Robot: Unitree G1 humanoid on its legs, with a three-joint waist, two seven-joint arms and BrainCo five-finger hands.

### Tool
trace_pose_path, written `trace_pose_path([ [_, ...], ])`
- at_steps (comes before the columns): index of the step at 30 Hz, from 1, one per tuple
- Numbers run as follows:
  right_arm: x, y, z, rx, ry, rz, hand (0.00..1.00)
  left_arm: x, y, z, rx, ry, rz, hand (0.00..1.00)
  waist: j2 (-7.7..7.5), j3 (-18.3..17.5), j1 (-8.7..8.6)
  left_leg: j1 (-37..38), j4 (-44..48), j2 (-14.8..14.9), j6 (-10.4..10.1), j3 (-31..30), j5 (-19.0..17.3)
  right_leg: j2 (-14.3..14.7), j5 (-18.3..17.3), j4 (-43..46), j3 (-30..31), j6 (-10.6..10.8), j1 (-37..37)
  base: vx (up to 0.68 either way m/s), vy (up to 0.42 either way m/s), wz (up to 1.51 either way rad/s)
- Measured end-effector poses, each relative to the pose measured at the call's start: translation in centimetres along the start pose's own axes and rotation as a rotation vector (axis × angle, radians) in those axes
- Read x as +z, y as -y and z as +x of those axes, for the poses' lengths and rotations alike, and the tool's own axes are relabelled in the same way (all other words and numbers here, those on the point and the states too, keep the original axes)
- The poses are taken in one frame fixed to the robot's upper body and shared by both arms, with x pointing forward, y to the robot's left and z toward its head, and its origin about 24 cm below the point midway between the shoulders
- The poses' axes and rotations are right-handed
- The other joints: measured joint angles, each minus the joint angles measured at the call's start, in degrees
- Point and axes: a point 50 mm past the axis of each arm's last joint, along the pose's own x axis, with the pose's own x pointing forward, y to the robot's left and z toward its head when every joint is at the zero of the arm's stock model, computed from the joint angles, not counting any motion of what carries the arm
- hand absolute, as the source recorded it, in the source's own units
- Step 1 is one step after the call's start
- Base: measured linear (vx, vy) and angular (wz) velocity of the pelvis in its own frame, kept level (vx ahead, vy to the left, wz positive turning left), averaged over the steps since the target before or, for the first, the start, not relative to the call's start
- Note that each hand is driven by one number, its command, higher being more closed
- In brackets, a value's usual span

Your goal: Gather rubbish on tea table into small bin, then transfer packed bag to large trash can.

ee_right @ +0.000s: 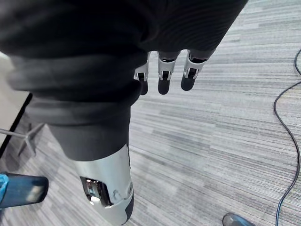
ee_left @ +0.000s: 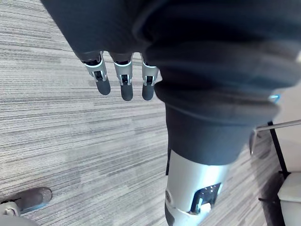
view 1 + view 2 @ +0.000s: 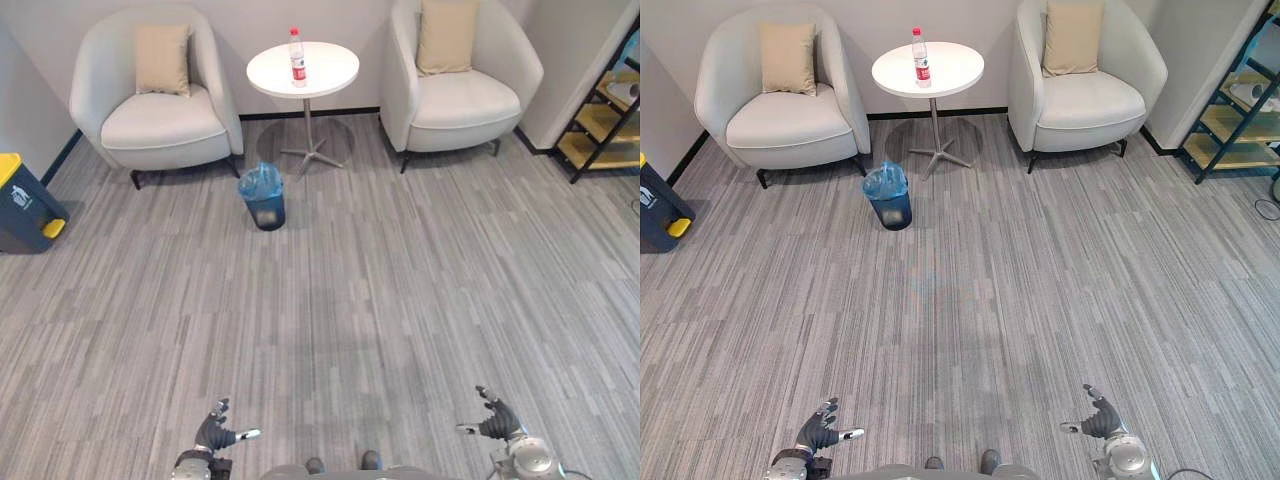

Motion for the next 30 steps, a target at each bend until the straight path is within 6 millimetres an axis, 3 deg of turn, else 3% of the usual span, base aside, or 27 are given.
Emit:
trace_pose_path([
  [14,-0.1,-0.6,0.0,-0.004,-0.008,-0.001,0.00,0.4,0.3,0.1,0.003,0.017,-0.035,0.00,1.02,-0.7,-0.28,0.0,-0.2,1.3,0.0,1.0,0.0,1.4,1.5,-2.8,0.7,-0.5,0.8,0.00,-0.008,-0.04],
  [24,0.8,-0.9,0.8,-0.057,-0.022,0.130,0.00,0.8,0.0,0.2,0.034,0.028,-0.082,0.00,-0.15,0.1,0.10,-4.1,2.3,1.4,0.8,1.2,-1.2,1.5,1.0,-2.4,1.0,0.0,-2.3,0.00,0.003,0.00],
  [27,1.1,-0.6,1.0,-0.096,-0.024,0.192,0.00,1.4,-0.1,0.2,0.041,0.056,-0.099,0.00,-0.07,0.7,0.26,-6.5,7.6,1.9,1.3,1.3,-5.1,0.8,-6.2,8.8,-0.6,1.8,-7.6,0.03,0.030,-0.02],
  [28,1.1,-0.5,1.1,-0.105,-0.029,0.208,0.00,2.0,-0.2,0.2,0.043,0.077,-0.102,0.00,-0.39,1.1,0.26,-7.0,10.3,1.3,1.9,1.2,-7.2,-0.5,-10.7,16.7,-1.2,4.3,-10.4,0.06,0.045,0.07],
  [30,1.3,-0.6,1.2,-0.105,-0.028,0.235,0.00,2.7,-0.3,0.3,0.049,0.105,-0.108,0.00,-0.73,1.7,0.34,-7.7,13.6,0.8,3.2,1.2,-10.7,-2.7,-12.9,29.2,-3.9,5.5,-15.3,0.13,0.062,-0.03],
])
